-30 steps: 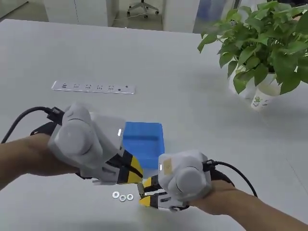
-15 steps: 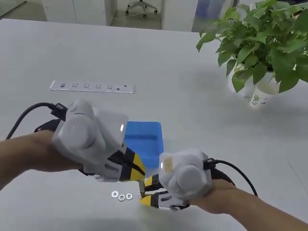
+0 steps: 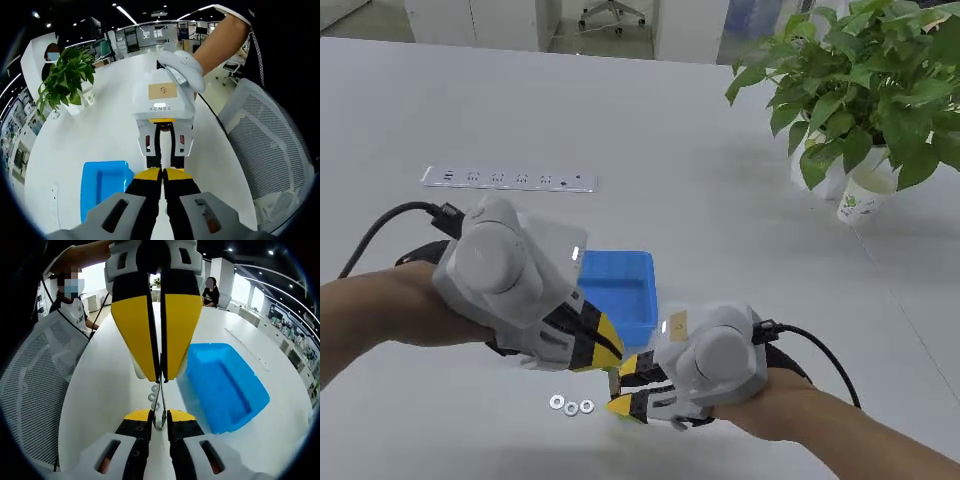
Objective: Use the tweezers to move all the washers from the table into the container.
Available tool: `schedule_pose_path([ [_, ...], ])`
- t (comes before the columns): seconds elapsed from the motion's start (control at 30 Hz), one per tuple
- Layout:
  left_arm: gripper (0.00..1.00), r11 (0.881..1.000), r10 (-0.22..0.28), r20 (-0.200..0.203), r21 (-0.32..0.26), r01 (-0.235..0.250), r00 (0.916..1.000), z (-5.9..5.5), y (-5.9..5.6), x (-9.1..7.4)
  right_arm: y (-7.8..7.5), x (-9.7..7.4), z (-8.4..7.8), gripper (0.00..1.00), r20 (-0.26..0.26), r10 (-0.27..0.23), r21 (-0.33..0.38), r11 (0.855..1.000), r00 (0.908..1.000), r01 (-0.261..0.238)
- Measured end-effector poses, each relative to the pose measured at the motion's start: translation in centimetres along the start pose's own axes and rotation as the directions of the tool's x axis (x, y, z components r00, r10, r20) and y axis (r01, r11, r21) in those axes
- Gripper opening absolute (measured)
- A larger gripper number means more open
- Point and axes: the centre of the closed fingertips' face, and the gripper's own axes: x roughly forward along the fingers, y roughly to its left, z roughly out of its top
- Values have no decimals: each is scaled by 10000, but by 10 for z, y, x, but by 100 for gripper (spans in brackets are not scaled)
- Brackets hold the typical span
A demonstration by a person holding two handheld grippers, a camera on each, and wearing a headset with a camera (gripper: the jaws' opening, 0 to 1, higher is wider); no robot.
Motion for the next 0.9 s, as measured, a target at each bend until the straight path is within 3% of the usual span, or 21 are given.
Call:
schedule_pose_path([
  [0.27,6,10000,19,10,73,-20,10000,1,0,2,2,2,-4,12,-151,54,26,10000,9999,-54],
  [0.8,8,9997,-242,-159,-32,241,9996,-10,-6,11,3,2,-4,12,-197,68,-154,9999,9998,-71],
  [0.9,6,9994,-333,-18,-102,333,9994,-10,-7,11,4,3,-5,12,-239,102,-218,9997,9997,-107],
])
